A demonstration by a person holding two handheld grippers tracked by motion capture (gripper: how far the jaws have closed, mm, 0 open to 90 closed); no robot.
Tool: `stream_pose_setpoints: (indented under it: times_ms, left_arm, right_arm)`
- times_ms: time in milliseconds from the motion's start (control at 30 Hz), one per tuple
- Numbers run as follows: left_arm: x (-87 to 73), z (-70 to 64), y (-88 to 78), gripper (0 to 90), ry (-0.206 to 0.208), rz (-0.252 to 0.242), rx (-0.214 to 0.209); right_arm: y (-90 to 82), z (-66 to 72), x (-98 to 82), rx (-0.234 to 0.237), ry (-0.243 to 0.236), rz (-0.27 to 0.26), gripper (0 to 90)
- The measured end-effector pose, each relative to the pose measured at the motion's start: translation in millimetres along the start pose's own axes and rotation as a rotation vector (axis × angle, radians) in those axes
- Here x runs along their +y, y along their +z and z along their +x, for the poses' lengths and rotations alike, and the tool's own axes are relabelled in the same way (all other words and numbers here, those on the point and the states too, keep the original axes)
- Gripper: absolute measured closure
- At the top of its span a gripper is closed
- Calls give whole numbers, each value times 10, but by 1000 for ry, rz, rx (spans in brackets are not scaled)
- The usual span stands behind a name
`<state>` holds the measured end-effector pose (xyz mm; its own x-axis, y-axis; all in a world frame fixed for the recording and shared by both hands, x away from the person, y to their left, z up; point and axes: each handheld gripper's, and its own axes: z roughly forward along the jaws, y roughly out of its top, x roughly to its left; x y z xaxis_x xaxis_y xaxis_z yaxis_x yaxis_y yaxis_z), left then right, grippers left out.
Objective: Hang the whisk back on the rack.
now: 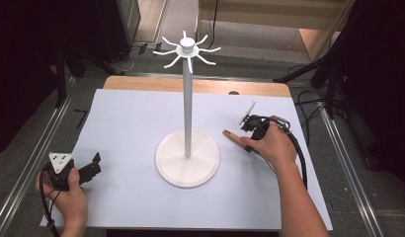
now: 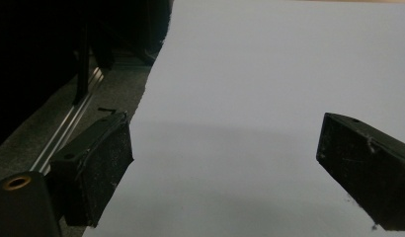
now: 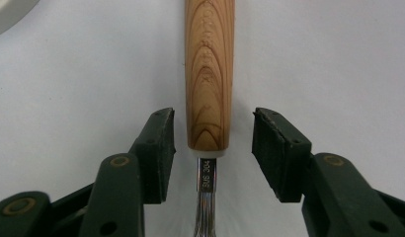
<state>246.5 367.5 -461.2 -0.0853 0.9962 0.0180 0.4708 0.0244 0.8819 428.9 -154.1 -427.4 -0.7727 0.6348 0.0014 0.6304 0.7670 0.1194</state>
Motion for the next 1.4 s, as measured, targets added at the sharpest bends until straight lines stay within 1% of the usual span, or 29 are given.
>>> stream_pose_setpoints:
  times_ms: [33, 67, 133, 200, 367, 400, 433, 567, 667, 800, 833, 1033, 1100, 1200, 1233, 1267, 1400]
  left_arm:
    - [0, 0, 1, 75, 0, 0, 0]
    - [0, 0, 1, 75, 0, 1, 0]
    - [0, 1, 2, 75, -2, 0, 0]
    - [1, 1, 2, 75, -2, 2, 1]
    - [0, 2, 0, 75, 0, 2, -3]
    - [0, 1, 1, 75, 0, 1, -3]
    - [0, 0, 1, 75, 3, 1, -4]
    - [0, 2, 0, 75, 0, 1, -5]
    - [0, 0, 2, 75, 3, 1, -5]
    - [0, 2, -1, 75, 3, 1, -6]
    - [-2, 4, -1, 75, 2, -2, -9]
    - [-2, 2, -1, 75, 3, -2, -14]
    - [-2, 1, -2, 76, 4, -2, -14]
    - [-3, 1, 0, 77, 3, -2, -15]
    - [-2, 0, 1, 77, 4, -2, -15]
    - [-2, -2, 0, 77, 3, -1, -14]
    - [-2, 1, 0, 77, 3, -2, -17]
  right_arm:
    - [3, 8, 13, -5, -1, 10, 540]
    - [13, 9, 22, -6, -8, 9, 545]
    - [27, 16, 44, 0, -10, 8, 555]
    - [38, 24, 62, 3, -9, 18, 569]
    - [68, 36, 90, 11, -15, 24, 579]
    - [78, 32, 94, 5, -22, 26, 585]
    - [89, 30, 101, 1, -14, 31, 598]
    - [107, 28, 116, 1, -11, 31, 660]
    - [126, 29, 129, 2, -6, 37, 686]
    - [143, 22, 136, 5, 0, 37, 693]
    - [145, 5, 138, 19, 16, 41, 696]
    - [167, -14, 156, 33, 19, 53, 692]
    - [168, -28, 165, 37, 11, 64, 693]
    - [174, -14, 201, 30, 6, 84, 698]
    - [174, -13, 211, 26, -7, 92, 700]
    - [175, 1, 224, 21, -6, 100, 701]
    - [174, 1, 222, 20, 1, 99, 703]
